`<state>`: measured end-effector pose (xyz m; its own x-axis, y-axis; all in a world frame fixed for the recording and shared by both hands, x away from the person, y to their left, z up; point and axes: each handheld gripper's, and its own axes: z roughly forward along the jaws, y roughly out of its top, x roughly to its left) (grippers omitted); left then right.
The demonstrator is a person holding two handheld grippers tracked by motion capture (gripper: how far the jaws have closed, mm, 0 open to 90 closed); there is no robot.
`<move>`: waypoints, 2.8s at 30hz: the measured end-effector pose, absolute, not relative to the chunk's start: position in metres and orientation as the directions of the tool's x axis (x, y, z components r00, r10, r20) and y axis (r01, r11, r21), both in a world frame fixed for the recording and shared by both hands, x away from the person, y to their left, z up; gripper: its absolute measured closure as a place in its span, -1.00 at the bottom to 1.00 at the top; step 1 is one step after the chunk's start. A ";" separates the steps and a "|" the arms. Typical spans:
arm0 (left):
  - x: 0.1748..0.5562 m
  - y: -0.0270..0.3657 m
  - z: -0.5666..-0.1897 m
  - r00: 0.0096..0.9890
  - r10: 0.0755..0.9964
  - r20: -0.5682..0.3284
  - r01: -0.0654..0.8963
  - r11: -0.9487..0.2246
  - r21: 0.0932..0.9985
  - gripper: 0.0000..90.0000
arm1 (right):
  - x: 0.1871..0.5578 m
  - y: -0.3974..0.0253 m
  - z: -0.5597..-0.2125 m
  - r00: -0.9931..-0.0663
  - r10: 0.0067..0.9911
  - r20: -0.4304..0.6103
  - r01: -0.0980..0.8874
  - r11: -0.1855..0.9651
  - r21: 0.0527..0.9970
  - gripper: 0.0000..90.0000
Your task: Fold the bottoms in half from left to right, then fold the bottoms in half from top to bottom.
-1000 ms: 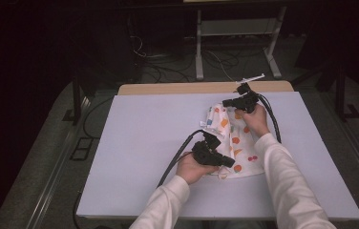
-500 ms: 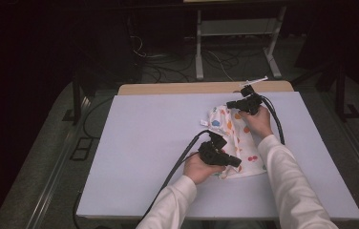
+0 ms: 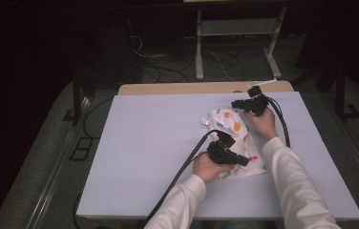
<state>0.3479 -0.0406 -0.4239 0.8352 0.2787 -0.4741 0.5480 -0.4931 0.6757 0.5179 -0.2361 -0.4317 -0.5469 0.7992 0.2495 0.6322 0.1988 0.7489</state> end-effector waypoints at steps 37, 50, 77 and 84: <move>0.358 -0.099 -0.436 0.836 0.276 -0.474 0.539 -0.569 0.621 0.94 | 0.479 -0.268 -0.420 -0.519 0.819 0.247 0.630 0.171 0.758 -1.00; 0.362 -0.113 -0.444 0.821 0.259 -0.508 0.554 -0.578 0.600 0.77 | 0.470 -0.286 -0.416 -0.472 0.844 0.253 0.641 0.132 0.756 -1.00; 0.346 -0.066 -0.411 0.923 0.253 -0.289 0.384 -0.566 0.730 -1.00 | 0.456 -0.277 -0.409 -0.512 0.828 0.230 0.611 0.163 0.775 -1.00; 0.350 -0.048 -0.403 0.928 0.274 -0.253 0.369 -0.569 0.735 -1.00 | 0.454 -0.274 -0.409 -0.524 0.821 0.228 0.606 0.171 0.777 -1.00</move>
<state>0.3503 -0.0484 -0.4035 0.9278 0.2744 -0.2529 0.3687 -0.5688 0.7352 0.4536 -0.2741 -0.4085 -0.5238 0.8208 0.2277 0.6062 0.1714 0.7767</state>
